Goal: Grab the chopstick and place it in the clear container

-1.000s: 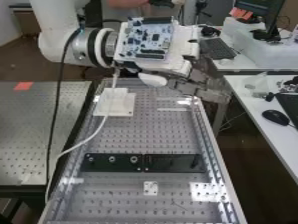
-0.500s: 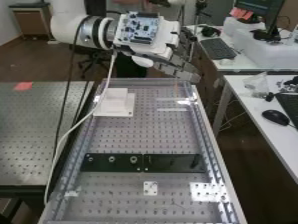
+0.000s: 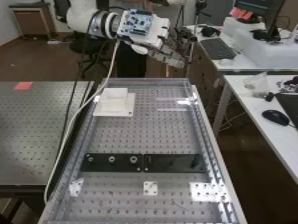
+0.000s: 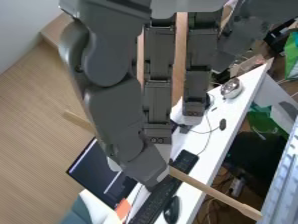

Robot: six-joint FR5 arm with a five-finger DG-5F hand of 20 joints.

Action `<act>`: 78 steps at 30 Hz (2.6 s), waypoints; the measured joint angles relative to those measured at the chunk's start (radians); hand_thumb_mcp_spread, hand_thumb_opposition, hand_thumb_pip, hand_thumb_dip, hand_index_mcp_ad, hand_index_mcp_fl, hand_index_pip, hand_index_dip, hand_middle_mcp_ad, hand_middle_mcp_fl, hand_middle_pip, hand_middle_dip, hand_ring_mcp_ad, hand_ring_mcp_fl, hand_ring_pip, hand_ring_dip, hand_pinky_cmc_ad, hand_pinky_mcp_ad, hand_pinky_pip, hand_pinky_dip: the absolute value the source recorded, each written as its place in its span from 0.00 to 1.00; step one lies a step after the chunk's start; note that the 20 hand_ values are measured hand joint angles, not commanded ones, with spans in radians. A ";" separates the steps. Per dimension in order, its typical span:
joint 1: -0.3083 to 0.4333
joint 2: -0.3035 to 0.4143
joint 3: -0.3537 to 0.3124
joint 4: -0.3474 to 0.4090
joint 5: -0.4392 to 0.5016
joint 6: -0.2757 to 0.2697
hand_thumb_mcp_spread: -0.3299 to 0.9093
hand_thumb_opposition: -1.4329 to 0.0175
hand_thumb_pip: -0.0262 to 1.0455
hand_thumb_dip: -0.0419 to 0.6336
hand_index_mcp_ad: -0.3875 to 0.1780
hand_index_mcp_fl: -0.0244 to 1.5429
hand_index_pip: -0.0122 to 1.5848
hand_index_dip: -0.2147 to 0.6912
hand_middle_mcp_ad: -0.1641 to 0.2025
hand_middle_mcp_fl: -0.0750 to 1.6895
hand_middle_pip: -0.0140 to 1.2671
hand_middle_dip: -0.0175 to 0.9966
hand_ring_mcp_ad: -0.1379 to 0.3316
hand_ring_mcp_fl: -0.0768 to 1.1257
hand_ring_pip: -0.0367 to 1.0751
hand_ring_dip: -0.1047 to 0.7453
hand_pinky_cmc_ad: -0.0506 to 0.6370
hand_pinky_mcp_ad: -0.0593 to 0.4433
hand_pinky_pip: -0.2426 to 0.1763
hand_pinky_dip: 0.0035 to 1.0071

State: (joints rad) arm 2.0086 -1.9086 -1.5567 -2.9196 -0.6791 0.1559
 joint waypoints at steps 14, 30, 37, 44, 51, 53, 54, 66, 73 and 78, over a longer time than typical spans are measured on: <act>0.049 -0.087 0.040 -0.105 0.097 0.113 0.96 0.24 0.44 0.55 0.45 0.79 0.30 0.64 0.41 0.78 0.18 0.67 0.57 0.64 0.14 0.62 0.69 0.38 0.55 0.15; 0.036 -0.201 0.093 -0.317 0.068 0.402 0.96 0.24 0.44 0.55 0.45 0.79 0.30 0.64 0.41 0.78 0.17 0.67 0.58 0.64 0.14 0.62 0.69 0.39 0.55 0.15; 0.031 -0.239 0.129 -0.375 0.048 0.428 0.96 0.24 0.44 0.55 0.45 0.79 0.30 0.64 0.41 0.78 0.17 0.67 0.58 0.64 0.14 0.61 0.69 0.40 0.55 0.15; 0.021 -0.269 0.173 -0.416 0.025 0.408 0.96 0.24 0.44 0.55 0.45 0.79 0.30 0.64 0.41 0.78 0.17 0.66 0.58 0.64 0.14 0.61 0.69 0.41 0.55 0.15; 0.012 -0.289 0.205 -0.442 0.016 0.380 0.96 0.24 0.44 0.57 0.45 0.79 0.30 0.64 0.41 0.78 0.17 0.66 0.57 0.64 0.14 0.61 0.69 0.41 0.55 0.15; 0.009 -0.293 0.215 -0.455 0.014 0.374 0.96 0.24 0.44 0.57 0.45 0.79 0.30 0.64 0.41 0.78 0.17 0.66 0.58 0.64 0.14 0.61 0.69 0.42 0.55 0.15; 0.008 -0.295 0.220 -0.462 0.012 0.374 0.96 0.24 0.44 0.57 0.45 0.79 0.30 0.64 0.41 0.78 0.17 0.66 0.57 0.64 0.14 0.61 0.69 0.42 0.55 0.15; -0.009 -0.357 0.315 -0.631 -0.025 0.423 0.95 0.24 0.44 0.56 0.46 0.79 0.30 0.64 0.42 0.78 0.18 0.65 0.58 0.64 0.14 0.61 0.69 0.42 0.55 0.15; -0.016 -0.370 0.341 -0.657 -0.036 0.421 0.95 0.24 0.44 0.58 0.47 0.79 0.30 0.64 0.48 0.78 0.19 0.63 0.58 0.64 0.14 0.61 0.69 0.42 0.55 0.15; -0.018 -0.377 0.352 -0.671 -0.048 0.427 0.95 0.24 0.44 0.57 0.45 0.80 0.30 0.64 0.46 0.78 0.19 0.63 0.58 0.64 0.14 0.61 0.69 0.42 0.55 0.15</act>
State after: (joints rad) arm 1.9901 -2.2857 -1.2051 -3.5902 -0.7275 0.5828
